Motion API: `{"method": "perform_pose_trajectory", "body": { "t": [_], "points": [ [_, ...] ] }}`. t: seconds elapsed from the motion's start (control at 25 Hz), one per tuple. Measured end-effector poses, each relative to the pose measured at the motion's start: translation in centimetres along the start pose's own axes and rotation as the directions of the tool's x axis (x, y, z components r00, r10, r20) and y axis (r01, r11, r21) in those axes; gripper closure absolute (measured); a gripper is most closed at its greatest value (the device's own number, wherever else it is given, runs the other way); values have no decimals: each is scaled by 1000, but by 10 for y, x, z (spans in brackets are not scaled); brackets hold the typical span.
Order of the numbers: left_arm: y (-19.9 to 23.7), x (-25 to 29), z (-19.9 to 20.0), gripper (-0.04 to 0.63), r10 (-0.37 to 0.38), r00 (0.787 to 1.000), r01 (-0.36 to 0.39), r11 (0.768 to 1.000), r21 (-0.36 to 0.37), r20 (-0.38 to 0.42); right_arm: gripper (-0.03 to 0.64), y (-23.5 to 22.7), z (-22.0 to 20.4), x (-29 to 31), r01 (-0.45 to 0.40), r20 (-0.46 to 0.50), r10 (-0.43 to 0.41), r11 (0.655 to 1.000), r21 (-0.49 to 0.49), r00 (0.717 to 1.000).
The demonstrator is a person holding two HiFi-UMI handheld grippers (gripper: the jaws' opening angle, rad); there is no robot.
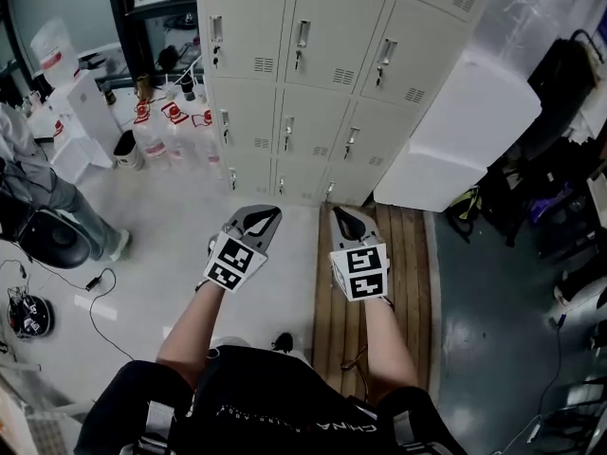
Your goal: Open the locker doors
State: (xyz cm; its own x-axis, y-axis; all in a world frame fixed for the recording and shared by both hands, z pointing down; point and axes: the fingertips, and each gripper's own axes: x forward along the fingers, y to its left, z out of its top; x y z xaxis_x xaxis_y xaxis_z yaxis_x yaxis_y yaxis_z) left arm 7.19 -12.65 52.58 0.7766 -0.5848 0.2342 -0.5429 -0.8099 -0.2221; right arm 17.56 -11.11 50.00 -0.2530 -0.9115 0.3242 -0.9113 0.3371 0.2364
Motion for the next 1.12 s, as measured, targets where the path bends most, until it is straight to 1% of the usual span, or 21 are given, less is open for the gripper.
{"method": "perform_pose_trajectory", "body": {
  "t": [0.12,0.2,0.32,0.4,0.56,0.76,0.92,1.12],
  "points": [
    [10,16,-4,575,6,1000,-6,1000,-6,-22,584,-10,1,18,-8,-1,8,1000,10,1000],
    [24,23,-9,575,20,999,-21,1000,-23,-35,584,-13,1,31,-18,-8,18,1000,12,1000],
    [49,38,-13,575,30,999,-32,998,-58,-31,584,-21,2,54,-16,-18,16,1000,13,1000],
    [65,48,-18,575,26,999,-27,998,-64,-27,584,-26,3,72,-6,-23,6,1000,16,1000],
    [101,67,-25,575,0,1000,-1,998,-55,-19,584,-27,15,115,13,-36,-13,1000,13,999],
    [164,92,-29,575,-23,999,23,1000,1,-27,584,-30,45,179,25,-40,-25,1000,-3,999],
    [213,103,-34,575,-35,999,35,999,-4,-20,584,-28,64,224,35,-45,-35,999,2,998],
    [257,113,-38,575,-65,998,65,998,8,-14,584,-22,82,263,60,-51,-59,998,14,997]
  ]
}}
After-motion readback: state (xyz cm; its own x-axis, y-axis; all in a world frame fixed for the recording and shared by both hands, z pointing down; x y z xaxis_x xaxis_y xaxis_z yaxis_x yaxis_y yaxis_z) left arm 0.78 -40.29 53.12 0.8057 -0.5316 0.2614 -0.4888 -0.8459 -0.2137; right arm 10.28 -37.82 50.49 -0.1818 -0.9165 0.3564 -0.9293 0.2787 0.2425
